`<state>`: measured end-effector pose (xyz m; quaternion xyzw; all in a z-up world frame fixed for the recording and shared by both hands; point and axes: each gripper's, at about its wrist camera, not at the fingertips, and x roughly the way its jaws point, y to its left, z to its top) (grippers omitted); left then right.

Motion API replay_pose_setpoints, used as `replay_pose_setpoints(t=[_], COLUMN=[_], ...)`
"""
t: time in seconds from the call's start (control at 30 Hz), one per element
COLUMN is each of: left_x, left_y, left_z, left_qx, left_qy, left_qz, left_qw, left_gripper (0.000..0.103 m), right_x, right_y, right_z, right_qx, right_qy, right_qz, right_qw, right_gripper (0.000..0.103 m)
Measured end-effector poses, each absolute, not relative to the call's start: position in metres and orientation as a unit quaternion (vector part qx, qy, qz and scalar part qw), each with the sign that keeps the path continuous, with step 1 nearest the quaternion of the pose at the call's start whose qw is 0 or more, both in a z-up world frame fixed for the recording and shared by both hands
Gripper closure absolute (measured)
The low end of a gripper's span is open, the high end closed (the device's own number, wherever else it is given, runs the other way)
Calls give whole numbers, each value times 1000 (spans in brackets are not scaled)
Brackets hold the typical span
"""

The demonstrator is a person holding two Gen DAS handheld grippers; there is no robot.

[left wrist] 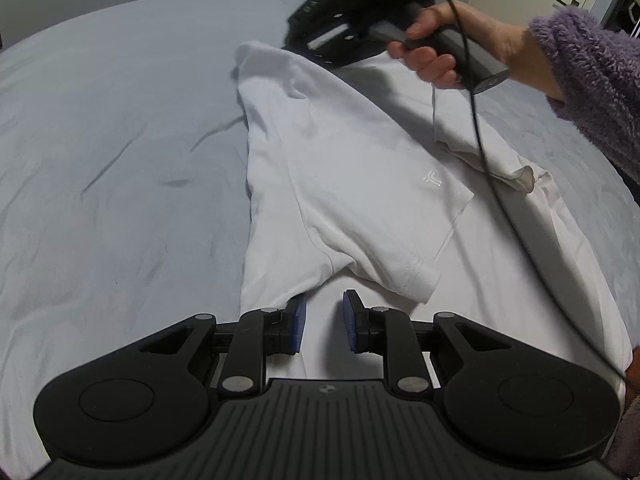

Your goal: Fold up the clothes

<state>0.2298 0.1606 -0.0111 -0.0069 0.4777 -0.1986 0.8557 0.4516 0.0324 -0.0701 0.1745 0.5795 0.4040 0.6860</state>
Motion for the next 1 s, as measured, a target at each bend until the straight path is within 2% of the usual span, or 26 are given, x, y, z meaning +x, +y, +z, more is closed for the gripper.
replay_pose_setpoints(t=[0.33, 0.63, 0.67, 0.7, 0.83, 0.97, 1.0], left_x=[231, 221, 220, 218, 214, 209, 207], left_y=[171, 172, 173, 175, 190, 195, 195], left_z=[-14, -15, -15, -15, -14, -7, -3], left_qx=[-12, -2, 0, 3, -15, -37, -41], left_qy=[476, 488, 493, 497, 515, 516, 511], left_qz=[-170, -137, -125, -114, -100, -96, -96], left_qw=[863, 862, 861, 860, 851, 851, 853], left_gripper=[88, 89, 89, 89, 84, 81, 81], right_x=[453, 459, 457, 456, 453, 440, 435], right_y=[90, 95, 93, 88, 70, 58, 53], right_z=[-78, -72, -67, -62, -41, -31, -30], right_qx=[177, 188, 186, 190, 201, 138, 122], right_qy=[547, 510, 506, 501, 501, 524, 529], right_qz=[345, 273, 281, 288, 334, 349, 348], right_qw=[742, 794, 794, 794, 773, 765, 764], right_gripper=[103, 103, 101, 95, 95, 94, 82])
